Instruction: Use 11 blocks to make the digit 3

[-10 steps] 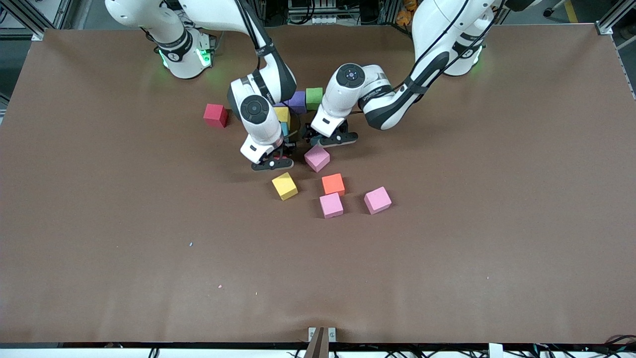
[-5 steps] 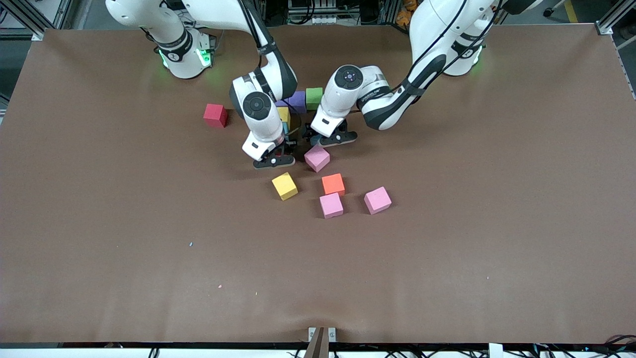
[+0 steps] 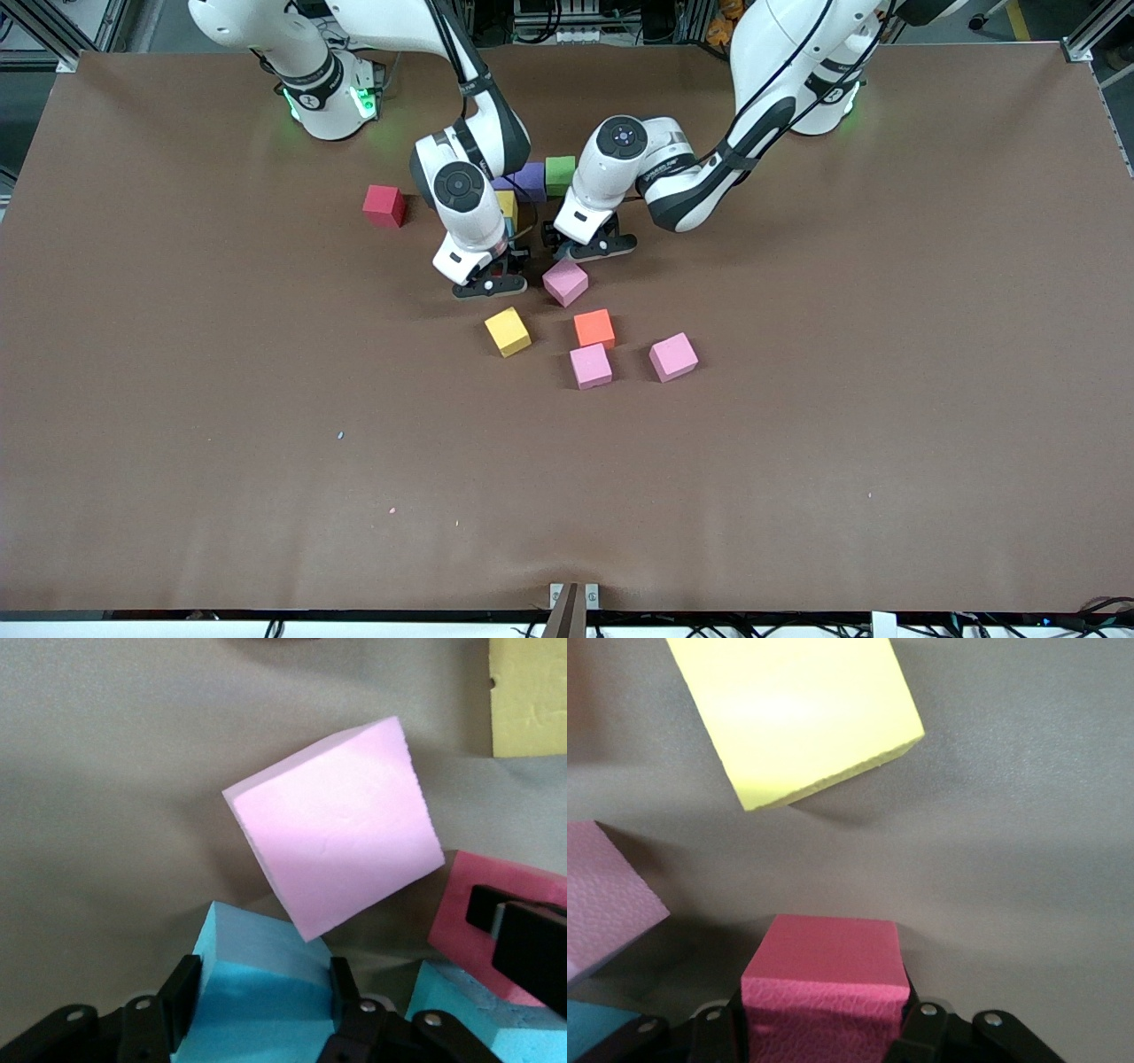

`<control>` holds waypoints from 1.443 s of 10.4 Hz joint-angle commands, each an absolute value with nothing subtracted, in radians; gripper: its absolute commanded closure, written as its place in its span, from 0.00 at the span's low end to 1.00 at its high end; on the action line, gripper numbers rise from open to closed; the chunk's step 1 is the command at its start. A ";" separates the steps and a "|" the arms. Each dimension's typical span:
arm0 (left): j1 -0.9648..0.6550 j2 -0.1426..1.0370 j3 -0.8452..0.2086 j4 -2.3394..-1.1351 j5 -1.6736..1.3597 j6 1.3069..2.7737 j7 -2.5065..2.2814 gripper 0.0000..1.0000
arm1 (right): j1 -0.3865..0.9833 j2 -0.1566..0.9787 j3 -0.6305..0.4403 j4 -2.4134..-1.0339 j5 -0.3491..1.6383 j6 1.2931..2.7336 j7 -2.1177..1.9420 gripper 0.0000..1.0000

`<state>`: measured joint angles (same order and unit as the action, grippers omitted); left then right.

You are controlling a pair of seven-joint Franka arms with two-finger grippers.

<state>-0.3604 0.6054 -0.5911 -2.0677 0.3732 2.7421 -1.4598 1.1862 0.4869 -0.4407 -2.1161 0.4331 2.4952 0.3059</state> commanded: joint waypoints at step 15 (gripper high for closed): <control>-0.302 0.560 -0.603 -2.068 0.393 2.708 -1.502 0.81 | 1.221 0.462 -0.456 -2.188 0.460 2.496 0.336 0.00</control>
<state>-0.3157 0.5964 -0.5931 -2.0568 0.3733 2.7381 -1.4666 1.2044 0.4714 -0.4428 -2.1510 0.4439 2.4928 0.3148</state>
